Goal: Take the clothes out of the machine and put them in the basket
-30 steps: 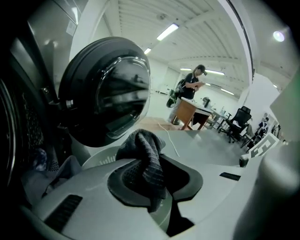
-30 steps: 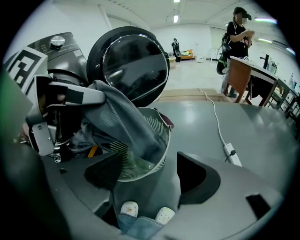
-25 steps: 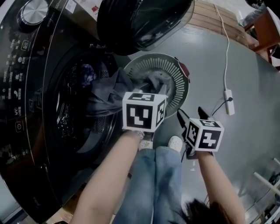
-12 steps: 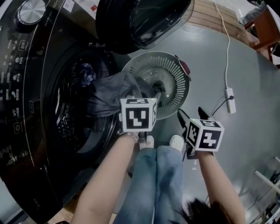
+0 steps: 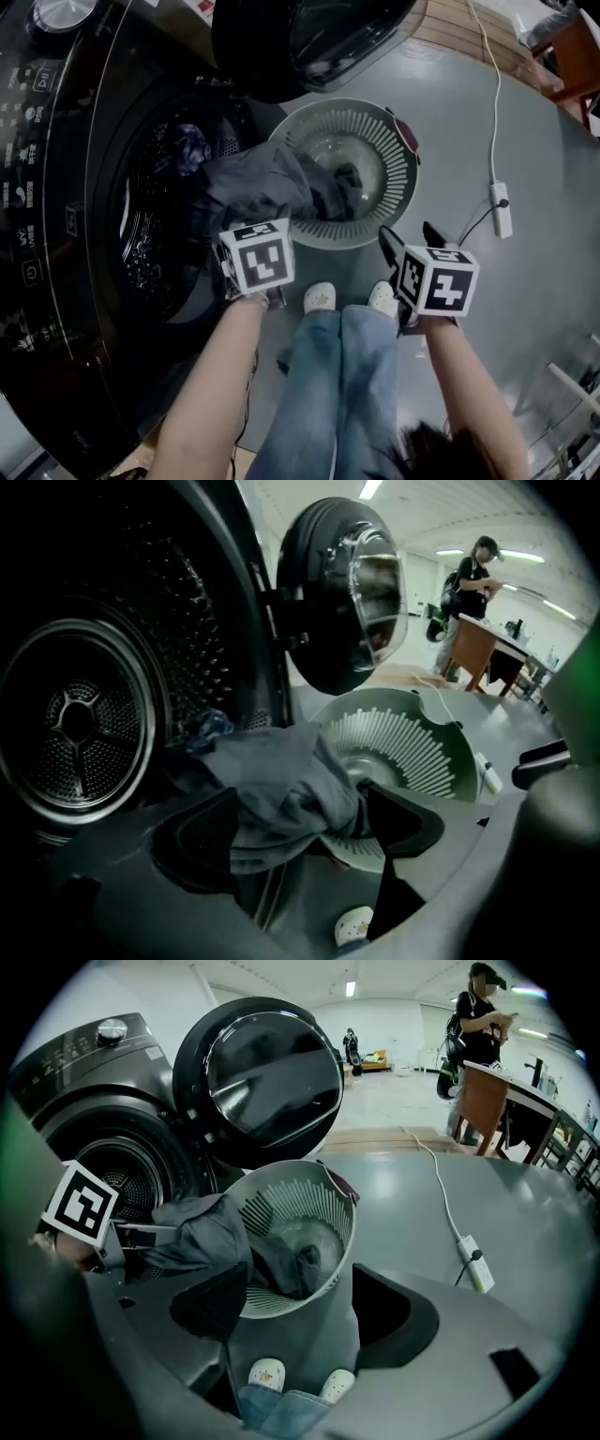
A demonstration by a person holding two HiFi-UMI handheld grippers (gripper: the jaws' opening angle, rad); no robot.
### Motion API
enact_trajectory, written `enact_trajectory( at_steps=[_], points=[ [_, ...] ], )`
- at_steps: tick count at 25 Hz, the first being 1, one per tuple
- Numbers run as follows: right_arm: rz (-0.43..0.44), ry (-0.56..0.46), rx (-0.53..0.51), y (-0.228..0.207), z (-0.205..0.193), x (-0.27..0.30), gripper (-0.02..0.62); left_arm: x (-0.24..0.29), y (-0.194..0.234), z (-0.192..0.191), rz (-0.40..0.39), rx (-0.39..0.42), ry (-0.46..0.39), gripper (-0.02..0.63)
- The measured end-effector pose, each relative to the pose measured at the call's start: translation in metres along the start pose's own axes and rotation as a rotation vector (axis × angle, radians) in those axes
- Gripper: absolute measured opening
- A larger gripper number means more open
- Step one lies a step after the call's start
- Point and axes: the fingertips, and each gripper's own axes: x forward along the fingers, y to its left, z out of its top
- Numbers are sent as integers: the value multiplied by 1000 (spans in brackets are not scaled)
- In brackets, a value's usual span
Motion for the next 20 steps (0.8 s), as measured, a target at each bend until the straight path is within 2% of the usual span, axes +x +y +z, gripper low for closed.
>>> enact_trajectory(
  at_steps=[5, 9, 12, 18, 20],
  points=[
    [33, 30, -81, 23, 0, 8, 351, -3, 55, -12, 183, -64, 15, 428],
    [45, 38, -90, 34, 1, 11, 351, 3, 89, -22, 244, -111, 51, 439],
    [56, 49, -103, 41, -1, 16, 347, 17, 105, -26, 244, -164, 64, 472],
    [74, 90, -163, 52, -12, 23, 324, 54, 119, -24, 221, -148, 79, 506],
    [82, 105, -194, 58, -17, 24, 319, 62, 122, -25, 193, -168, 99, 512]
  ],
)
